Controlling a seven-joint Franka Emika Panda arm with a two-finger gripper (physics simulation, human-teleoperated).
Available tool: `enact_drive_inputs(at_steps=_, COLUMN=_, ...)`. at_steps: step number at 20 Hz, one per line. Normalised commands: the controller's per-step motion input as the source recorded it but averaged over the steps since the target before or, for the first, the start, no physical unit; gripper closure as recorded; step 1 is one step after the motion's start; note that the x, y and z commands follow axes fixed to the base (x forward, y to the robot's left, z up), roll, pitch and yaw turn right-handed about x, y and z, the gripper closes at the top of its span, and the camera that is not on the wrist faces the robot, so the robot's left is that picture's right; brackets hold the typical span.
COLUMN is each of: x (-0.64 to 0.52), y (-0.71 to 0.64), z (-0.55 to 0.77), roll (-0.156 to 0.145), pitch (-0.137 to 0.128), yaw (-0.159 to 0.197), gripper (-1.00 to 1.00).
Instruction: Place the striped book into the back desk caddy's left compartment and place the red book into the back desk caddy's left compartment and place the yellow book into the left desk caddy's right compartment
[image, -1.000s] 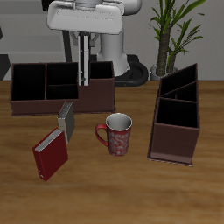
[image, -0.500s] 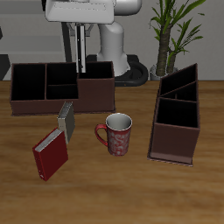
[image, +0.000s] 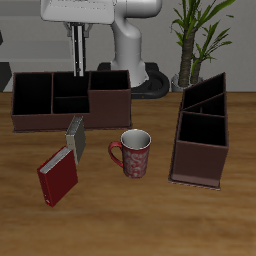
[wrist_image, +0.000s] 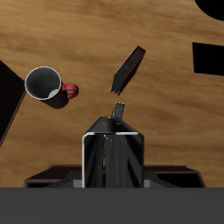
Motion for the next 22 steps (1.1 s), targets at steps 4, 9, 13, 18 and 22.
enact_drive_inputs(at_steps=4, x=-0.19, y=-0.32, z=-0.01, roll=0.035, pitch=0.036, yaw=0.036, gripper=1.0)
enact_drive_inputs(at_steps=9, x=-0.28, y=-0.65, z=0.07, roll=0.031, pitch=0.052, yaw=0.001, gripper=1.0)
enact_drive_inputs(at_steps=13, x=-0.29, y=-0.6, z=0.03, roll=0.078, pitch=0.028, yaw=0.08, gripper=1.0)
enact_drive_inputs(at_steps=18, x=-0.12, y=-0.49, z=0.04, roll=-0.023, pitch=-0.002, yaw=0.008, gripper=1.0)
enact_drive_inputs(at_steps=22, x=-0.04, y=-0.86, z=-0.09, roll=-0.105, pitch=0.023, yaw=-0.025, gripper=1.0)
